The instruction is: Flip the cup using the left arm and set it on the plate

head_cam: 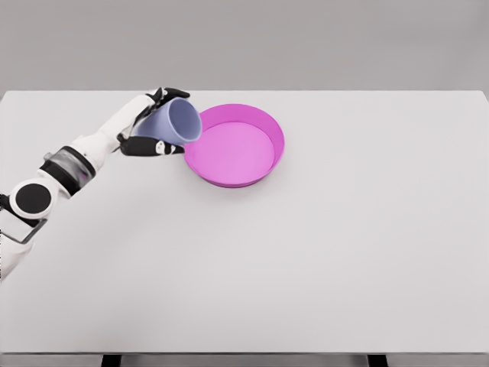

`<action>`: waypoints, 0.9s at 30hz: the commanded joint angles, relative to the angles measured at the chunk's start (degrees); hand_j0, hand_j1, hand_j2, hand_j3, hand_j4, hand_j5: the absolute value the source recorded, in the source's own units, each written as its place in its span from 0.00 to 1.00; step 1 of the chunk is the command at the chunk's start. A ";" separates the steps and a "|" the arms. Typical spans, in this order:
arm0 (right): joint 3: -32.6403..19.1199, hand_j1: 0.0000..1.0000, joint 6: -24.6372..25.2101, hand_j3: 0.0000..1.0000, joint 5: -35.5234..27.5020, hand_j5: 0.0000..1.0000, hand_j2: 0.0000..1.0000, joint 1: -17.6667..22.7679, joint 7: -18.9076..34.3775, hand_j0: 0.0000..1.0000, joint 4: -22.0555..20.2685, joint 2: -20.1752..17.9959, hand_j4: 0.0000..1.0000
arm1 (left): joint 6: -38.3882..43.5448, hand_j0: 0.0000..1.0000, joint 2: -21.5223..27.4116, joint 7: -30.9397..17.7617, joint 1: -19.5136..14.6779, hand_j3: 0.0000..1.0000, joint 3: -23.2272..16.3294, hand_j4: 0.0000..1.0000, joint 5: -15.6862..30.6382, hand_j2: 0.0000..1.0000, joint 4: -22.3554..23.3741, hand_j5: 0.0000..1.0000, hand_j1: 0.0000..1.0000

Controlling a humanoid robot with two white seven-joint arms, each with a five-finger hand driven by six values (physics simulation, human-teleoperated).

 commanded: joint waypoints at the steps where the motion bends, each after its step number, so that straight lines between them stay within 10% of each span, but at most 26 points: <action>1: 0.00 1.00 0.00 1.00 0.00 1.00 1.00 0.00 0.01 1.00 0.00 0.00 1.00 | -1.57 0.73 -2.42 0.02 0.00 0.73 1.06 0.73 1.24 0.73 1.52 0.73 0.73; 27: 0.00 1.00 0.00 1.00 0.00 1.00 1.00 0.00 0.01 1.00 0.00 0.00 1.00 | -12.65 0.78 -20.35 0.02 0.35 0.78 5.19 0.78 8.19 0.78 16.46 0.78 0.78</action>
